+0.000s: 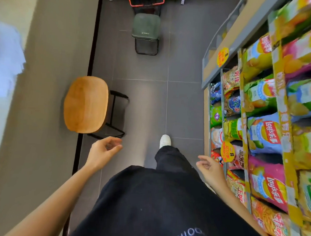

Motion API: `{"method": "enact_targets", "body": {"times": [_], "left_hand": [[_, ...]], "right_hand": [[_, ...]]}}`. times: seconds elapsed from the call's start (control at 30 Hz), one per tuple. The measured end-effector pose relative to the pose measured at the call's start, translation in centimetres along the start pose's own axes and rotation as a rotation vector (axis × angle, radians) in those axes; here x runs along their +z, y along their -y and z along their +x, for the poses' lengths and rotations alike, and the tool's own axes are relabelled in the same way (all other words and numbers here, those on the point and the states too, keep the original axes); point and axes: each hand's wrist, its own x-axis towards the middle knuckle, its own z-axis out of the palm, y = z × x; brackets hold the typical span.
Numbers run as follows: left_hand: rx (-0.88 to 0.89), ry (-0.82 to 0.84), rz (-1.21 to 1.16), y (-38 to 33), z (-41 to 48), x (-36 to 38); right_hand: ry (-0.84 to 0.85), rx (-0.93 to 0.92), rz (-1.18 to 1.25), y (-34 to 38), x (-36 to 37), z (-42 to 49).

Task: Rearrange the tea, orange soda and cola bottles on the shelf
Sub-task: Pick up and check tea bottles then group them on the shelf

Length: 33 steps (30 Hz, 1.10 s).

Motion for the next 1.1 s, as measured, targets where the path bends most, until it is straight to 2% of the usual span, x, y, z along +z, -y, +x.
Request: {"method": "enact_targets", "body": {"times": [0.23,0.43,0.63,0.87,1.1], "left_hand": [[-0.090,-0.083,-0.050,-5.5,8.4,-2.8],[-0.128,-0.116,-0.098,-7.4,17.0,-6.4],[-0.118,-0.099,-0.131,-10.8,29.7,-11.0],[-0.008,-0.033,-0.028,-18.2,43.6,-17.8],[-0.006,-0.020,0.035,-24.6,57.2,-21.8]], "right_hand": [[0.060,-0.145,-0.084,14.8,-3.9,12.1],[0.057,-0.230,-0.120,26.2,-5.7,21.4],[0.046,-0.158,-0.149,34.4,-5.7,29.1],[0.014,-0.025,-0.084,42.3,-6.6,35.9],[-0.002,0.023,-0.074,49.4,-8.6,46.0]]}}
